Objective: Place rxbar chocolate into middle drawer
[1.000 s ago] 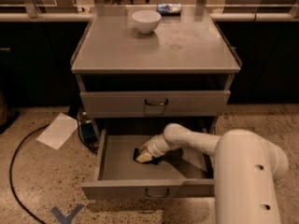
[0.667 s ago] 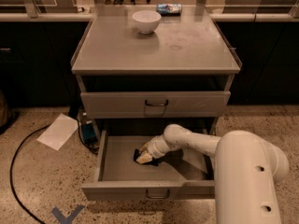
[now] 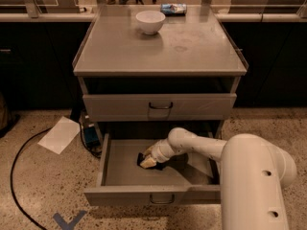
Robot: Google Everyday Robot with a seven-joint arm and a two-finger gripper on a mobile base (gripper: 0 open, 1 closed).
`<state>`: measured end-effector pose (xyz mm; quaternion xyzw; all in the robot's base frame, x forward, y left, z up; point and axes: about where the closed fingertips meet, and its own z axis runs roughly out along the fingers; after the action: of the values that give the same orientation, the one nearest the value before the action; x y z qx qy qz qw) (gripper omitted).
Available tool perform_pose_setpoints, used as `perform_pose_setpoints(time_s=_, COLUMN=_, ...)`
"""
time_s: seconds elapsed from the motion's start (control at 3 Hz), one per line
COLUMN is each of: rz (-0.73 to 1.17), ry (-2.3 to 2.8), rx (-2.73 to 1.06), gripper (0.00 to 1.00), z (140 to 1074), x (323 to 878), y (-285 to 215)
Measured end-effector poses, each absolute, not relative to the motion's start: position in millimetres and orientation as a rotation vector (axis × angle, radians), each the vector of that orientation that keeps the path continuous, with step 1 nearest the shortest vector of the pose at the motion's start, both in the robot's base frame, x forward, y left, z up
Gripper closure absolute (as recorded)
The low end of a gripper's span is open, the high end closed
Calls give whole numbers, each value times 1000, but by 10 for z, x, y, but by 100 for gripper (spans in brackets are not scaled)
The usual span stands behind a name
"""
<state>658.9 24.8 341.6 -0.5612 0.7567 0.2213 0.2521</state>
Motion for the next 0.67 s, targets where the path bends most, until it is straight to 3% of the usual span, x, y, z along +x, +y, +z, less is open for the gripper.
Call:
perform_pose_setpoints(time_s=0.33, rz=602, ry=2058, rx=-1526, gripper=11, z=3416, x=6589, y=248)
perform_pose_setpoints(time_s=0.67, rz=602, ry=2058, rx=-1526, gripper=0, z=3415, x=6588, y=249)
